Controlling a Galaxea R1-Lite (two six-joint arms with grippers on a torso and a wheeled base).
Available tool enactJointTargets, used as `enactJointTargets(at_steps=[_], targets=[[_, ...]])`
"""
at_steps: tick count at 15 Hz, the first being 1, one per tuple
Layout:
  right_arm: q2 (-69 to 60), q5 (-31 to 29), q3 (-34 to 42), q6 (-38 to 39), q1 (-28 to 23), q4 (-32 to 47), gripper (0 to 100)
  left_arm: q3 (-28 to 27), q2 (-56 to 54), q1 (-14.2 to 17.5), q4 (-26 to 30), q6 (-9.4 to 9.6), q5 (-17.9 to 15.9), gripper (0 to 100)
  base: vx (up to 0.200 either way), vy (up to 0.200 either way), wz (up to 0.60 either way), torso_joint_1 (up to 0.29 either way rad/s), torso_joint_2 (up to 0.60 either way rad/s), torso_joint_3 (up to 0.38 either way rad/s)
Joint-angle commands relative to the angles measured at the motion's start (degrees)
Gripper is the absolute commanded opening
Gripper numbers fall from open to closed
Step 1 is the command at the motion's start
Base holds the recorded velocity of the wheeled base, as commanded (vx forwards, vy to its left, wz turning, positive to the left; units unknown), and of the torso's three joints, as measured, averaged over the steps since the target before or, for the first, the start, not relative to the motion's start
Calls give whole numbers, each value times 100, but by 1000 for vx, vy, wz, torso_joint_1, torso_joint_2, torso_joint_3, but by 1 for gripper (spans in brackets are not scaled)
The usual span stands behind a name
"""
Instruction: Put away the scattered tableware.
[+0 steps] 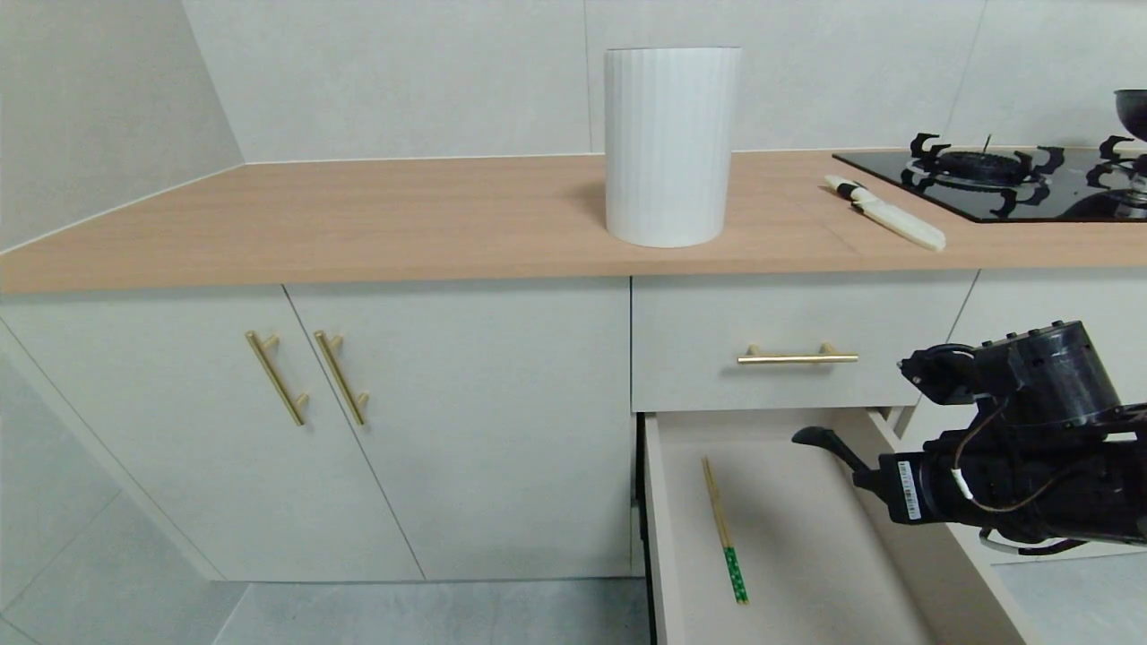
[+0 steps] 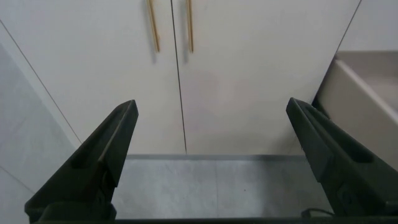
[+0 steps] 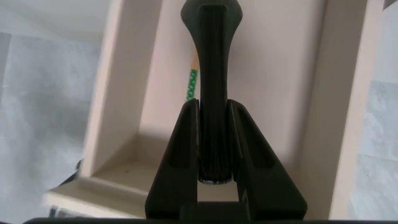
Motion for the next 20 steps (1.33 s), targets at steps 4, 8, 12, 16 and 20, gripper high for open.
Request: enactJointTargets(at_steps=[4, 8, 12, 16, 20], targets=[[54, 0, 7, 1, -4, 1, 0, 0, 9, 1, 0, -1, 1, 100, 0, 0, 0, -55, 277, 195], [203, 0, 121, -8, 5, -201, 0, 0, 9, 1, 0, -1, 1, 100, 0, 0, 0, -4, 16, 12], [1275, -26, 350, 27, -13, -1361, 0, 0, 9, 1, 0, -1, 1, 100, 0, 0, 0, 0, 0, 0], [2884, -554, 543, 98, -30, -3128, 0, 0, 9, 1, 0, -1, 1, 100, 0, 0, 0, 0, 0, 0], [3789, -580, 543, 317, -39, -3831, 0, 0, 9, 1, 0, -1, 1, 100, 0, 0, 0, 0, 0, 0]])
